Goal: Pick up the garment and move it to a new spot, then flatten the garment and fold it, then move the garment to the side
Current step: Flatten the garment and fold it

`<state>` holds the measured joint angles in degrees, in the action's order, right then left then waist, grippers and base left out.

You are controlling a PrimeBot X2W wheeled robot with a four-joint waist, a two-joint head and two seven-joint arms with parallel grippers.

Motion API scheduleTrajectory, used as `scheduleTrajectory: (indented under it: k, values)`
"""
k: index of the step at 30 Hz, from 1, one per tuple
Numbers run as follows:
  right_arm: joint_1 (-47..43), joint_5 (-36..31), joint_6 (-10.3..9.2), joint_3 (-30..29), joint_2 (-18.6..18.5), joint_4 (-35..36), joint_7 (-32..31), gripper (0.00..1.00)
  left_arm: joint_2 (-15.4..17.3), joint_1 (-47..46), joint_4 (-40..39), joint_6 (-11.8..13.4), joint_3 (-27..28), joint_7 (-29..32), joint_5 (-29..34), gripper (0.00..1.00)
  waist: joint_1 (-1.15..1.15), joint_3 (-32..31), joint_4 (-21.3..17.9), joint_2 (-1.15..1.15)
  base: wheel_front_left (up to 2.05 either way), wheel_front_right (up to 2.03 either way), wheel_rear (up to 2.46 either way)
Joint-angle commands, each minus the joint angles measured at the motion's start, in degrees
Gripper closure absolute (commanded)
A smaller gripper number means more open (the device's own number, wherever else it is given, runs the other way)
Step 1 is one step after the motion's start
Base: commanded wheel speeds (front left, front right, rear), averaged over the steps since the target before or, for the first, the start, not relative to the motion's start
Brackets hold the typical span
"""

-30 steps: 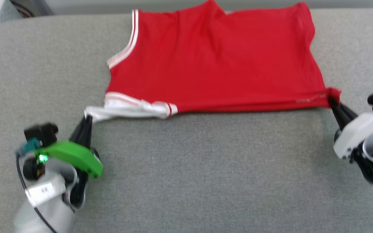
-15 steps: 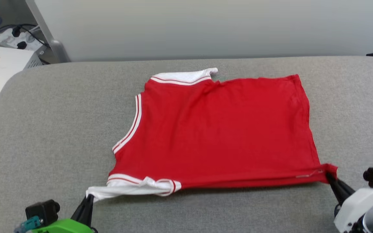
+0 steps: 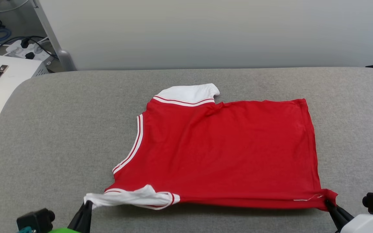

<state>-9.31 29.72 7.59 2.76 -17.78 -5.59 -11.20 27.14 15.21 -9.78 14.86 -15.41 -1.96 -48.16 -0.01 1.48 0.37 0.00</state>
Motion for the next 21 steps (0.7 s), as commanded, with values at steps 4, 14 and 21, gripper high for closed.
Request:
scheduleTrajectory:
  k: [4,14,21]
  values:
    - [1.75,-2.54,-0.10,-1.79,1.14,3.35,-3.08,1.00,0.12,-7.52,1.21,-1.02,-0.36,-0.35,1.86,1.00,0.01,1.69,0.08,0.00,0.00,0.00,0.00]
    - [13.46,-4.02,-0.10,-2.34,-0.12,0.86,-6.00,1.00,-2.48,-25.06,13.56,-6.76,-3.04,-0.31,2.95,1.00,0.01,8.88,-0.85,0.00,0.00,0.00,0.00]
    - [21.83,-3.16,-0.10,1.79,-1.48,-5.61,-5.21,1.00,-4.26,-33.22,24.78,-10.59,-4.75,-0.19,2.95,1.00,0.01,13.49,-1.62,0.00,0.00,0.00,0.00]
